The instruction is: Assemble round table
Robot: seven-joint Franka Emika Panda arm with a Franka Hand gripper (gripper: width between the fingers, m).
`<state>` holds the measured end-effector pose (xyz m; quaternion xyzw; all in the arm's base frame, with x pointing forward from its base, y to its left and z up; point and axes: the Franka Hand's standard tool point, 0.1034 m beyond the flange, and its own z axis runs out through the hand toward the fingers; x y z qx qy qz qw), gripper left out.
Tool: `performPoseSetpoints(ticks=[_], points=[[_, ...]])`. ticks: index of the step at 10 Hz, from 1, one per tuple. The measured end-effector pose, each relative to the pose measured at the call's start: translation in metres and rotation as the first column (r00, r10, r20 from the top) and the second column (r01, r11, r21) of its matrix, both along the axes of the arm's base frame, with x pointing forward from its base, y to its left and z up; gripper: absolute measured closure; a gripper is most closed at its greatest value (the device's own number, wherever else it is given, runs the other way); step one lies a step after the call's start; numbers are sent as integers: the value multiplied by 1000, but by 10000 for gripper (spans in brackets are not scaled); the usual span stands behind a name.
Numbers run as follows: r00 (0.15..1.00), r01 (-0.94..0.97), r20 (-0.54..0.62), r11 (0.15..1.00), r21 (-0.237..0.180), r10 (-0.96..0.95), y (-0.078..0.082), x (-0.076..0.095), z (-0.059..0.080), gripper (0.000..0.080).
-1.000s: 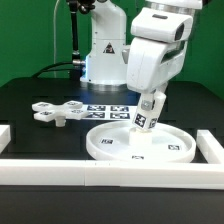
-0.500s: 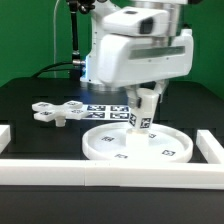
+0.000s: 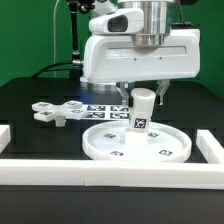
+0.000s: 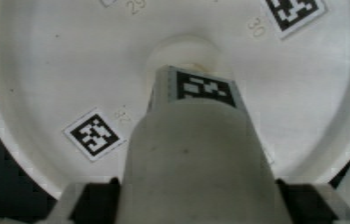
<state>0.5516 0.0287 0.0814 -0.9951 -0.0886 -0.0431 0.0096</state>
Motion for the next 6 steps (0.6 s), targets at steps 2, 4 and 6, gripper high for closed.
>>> performPoseSetpoints(ticks=[2, 4, 6], points=[[987, 157, 20, 987, 17, -157, 6, 1, 0, 390], [965, 263, 14, 964, 32, -263, 8, 1, 0, 390], [931, 364, 21, 930, 45, -365, 6, 2, 0, 390]])
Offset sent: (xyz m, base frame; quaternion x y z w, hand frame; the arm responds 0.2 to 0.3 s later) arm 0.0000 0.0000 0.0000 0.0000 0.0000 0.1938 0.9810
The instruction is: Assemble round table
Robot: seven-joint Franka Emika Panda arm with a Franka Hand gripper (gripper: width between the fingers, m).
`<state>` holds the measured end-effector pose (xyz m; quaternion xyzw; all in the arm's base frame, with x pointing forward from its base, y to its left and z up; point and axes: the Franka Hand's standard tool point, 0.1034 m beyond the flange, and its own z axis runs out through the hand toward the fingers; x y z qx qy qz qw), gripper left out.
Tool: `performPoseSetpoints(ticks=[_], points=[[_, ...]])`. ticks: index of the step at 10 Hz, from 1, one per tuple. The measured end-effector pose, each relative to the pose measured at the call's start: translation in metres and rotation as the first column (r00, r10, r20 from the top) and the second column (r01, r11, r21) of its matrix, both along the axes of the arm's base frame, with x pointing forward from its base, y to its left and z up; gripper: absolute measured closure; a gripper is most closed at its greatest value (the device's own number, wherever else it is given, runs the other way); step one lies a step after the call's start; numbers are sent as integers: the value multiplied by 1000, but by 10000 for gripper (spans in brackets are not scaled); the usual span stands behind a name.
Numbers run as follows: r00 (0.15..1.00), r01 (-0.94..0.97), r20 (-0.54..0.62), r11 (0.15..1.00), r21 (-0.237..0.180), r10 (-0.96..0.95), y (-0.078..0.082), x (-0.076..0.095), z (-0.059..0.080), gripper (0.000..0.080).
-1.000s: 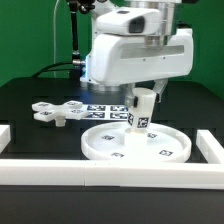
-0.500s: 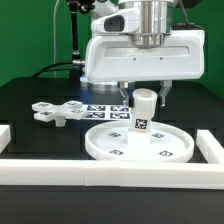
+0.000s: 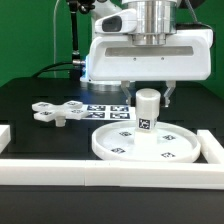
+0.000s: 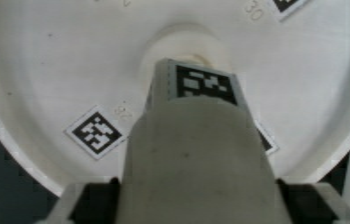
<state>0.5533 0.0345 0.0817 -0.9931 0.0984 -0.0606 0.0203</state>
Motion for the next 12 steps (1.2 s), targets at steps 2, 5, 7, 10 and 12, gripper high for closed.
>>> performPoseSetpoints(ticks=[2, 5, 7, 10, 12], points=[[984, 169, 46, 985, 30, -170, -4, -4, 0, 390], [887, 448, 68, 887, 114, -457, -11, -7, 0, 390], [797, 591, 39, 790, 162, -603, -12, -7, 1, 390], [594, 789, -40, 571, 226, -804, 1, -6, 3, 390], [493, 852, -81, 462, 246, -866, 3, -5, 4, 390]])
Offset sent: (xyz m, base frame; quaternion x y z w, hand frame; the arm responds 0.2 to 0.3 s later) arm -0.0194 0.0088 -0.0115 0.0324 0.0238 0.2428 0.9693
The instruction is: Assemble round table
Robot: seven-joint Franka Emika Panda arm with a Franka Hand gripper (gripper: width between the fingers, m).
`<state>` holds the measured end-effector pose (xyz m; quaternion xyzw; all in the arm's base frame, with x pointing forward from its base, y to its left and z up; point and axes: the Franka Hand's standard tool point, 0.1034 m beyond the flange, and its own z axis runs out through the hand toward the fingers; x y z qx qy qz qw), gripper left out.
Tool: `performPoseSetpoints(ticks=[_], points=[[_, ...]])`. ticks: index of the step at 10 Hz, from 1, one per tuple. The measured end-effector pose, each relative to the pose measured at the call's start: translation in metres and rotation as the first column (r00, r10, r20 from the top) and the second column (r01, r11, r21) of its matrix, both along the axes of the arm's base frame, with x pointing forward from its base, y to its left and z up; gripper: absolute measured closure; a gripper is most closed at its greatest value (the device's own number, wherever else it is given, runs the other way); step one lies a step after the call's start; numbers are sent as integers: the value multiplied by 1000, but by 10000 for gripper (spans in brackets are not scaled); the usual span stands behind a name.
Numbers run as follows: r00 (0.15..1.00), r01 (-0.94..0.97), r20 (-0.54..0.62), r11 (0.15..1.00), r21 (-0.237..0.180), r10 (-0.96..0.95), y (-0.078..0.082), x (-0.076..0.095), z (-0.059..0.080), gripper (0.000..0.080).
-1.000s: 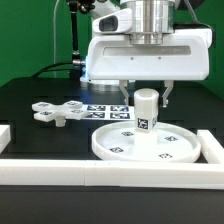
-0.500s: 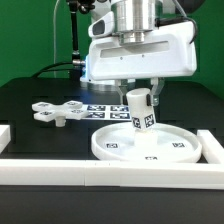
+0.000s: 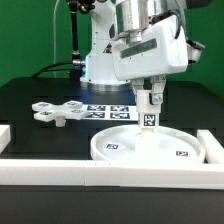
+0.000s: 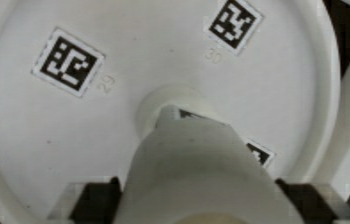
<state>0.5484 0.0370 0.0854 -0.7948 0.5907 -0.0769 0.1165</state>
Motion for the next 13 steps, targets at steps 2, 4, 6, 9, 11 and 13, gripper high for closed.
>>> performPoseSetpoints(ticks=[2, 4, 6, 9, 11, 13], points=[[999, 48, 1, 999, 13, -48, -4, 0, -1, 390], [1000, -14, 3, 1000, -3, 14, -3, 0, -1, 185], [993, -117, 5, 993, -32, 118, -3, 4, -2, 157], [931, -361, 11, 927, -99, 364, -2, 11, 0, 151], [884, -462, 7, 877, -131, 467, -3, 11, -1, 151], [824, -559, 0, 813, -164, 567, -3, 11, -1, 151]])
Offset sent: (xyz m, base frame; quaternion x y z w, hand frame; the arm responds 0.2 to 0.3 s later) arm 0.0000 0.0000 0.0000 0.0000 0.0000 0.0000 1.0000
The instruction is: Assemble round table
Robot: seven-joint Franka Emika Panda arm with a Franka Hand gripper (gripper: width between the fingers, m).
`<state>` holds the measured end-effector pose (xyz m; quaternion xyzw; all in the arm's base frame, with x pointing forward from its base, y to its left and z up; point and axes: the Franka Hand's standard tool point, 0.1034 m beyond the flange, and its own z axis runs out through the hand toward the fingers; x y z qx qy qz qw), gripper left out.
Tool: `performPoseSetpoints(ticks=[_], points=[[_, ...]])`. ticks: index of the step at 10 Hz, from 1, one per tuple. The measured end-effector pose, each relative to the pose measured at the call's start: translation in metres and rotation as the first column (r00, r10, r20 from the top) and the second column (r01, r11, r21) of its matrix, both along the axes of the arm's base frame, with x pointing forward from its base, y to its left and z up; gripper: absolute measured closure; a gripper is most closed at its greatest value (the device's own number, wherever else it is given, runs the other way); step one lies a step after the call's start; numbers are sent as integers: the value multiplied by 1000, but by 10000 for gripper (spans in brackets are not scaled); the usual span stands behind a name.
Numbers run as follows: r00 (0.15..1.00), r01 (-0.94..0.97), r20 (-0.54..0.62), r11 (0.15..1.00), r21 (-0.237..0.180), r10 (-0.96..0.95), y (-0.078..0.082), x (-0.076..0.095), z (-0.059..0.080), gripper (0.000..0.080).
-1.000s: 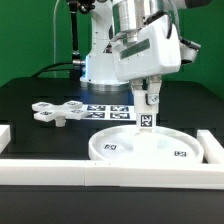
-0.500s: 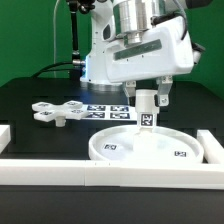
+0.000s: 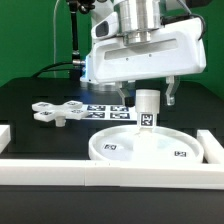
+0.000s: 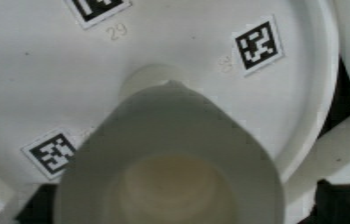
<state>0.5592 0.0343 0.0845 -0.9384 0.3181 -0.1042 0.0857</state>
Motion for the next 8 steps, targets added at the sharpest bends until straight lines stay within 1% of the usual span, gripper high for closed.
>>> performPoseSetpoints(ticks=[1, 3, 5, 6, 7, 8], points=[[986, -167, 7, 985, -53, 167, 3, 0, 0, 151], [905, -422, -14, 898, -125, 424, 11, -1, 0, 151], [829, -557, -46, 817, -149, 557, 17, -4, -1, 151], [806, -589, -49, 792, -159, 590, 15, -4, -2, 151], [734, -674, -61, 715, -185, 676, 13, -4, -2, 151], [719, -690, -64, 699, -189, 692, 13, -4, -2, 151]])
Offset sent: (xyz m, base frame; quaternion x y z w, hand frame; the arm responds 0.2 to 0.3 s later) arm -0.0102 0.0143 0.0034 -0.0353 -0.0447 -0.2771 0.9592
